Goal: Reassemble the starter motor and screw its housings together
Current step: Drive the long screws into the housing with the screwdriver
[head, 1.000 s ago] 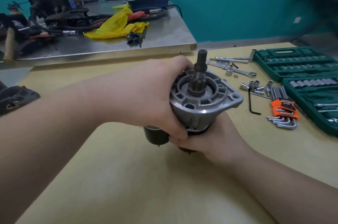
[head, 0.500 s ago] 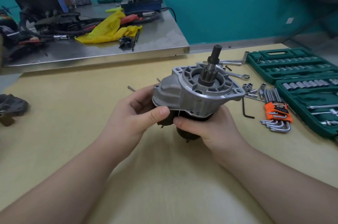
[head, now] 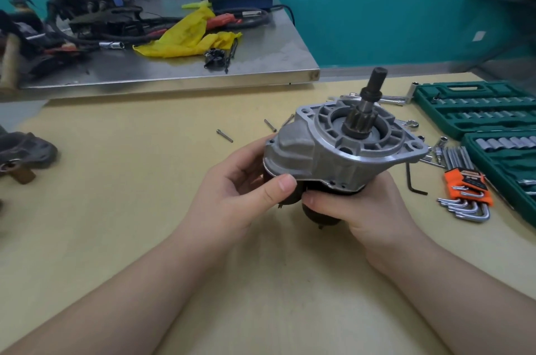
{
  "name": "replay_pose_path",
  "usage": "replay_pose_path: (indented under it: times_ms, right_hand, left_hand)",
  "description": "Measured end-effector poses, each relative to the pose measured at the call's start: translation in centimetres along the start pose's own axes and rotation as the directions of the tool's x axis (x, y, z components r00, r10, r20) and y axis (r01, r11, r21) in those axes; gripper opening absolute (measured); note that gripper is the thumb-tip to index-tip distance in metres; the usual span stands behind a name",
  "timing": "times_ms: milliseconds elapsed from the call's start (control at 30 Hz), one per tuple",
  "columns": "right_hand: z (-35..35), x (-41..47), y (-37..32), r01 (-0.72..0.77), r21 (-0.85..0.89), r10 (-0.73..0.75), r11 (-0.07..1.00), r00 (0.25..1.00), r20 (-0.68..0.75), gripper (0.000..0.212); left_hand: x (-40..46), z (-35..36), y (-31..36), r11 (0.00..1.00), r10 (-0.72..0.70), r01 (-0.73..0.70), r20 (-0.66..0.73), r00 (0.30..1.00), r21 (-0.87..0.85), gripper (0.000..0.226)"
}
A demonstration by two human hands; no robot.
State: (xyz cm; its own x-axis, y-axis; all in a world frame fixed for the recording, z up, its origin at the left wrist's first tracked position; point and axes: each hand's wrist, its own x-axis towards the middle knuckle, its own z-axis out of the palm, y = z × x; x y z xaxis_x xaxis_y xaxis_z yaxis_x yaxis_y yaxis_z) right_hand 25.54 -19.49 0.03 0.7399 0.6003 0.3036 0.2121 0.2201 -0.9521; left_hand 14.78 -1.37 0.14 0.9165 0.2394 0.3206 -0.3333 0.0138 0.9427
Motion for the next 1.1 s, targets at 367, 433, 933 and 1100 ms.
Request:
replay_pose_path:
  times_ms: [367,433,933,1100]
  right_hand:
    - [-2.9,2.2,1.1,-0.080,-0.002,0.079,0.997,0.990,-0.113,0.046]
    - [-3.0,2.2,1.0,-0.082,0.006,0.082,0.997,0.991,-0.104,0.047]
    - [-2.7,2.1,0.8,-0.150,0.027,0.152,0.988,0.981,-0.123,0.048]
    - [-2.6,2.2,0.6,-0.169,0.034,0.172,0.985,0.978,-0.119,0.043]
  left_hand:
    - [10.2,-12.7,0.3,0.127,-0.167,0.172,-0.149,0.975,0.977,0.042]
    - [11.6,-13.6,-0.2,-0.069,-0.296,-0.002,-0.018,0.955,0.998,0.047]
    - [14.3,-8.3,2.4,0.071,-0.264,0.102,-0.080,0.961,0.992,0.023]
    - [10.2,-3.3,10.2,0.548,0.069,-0.094,0.066,0.995,0.831,0.020]
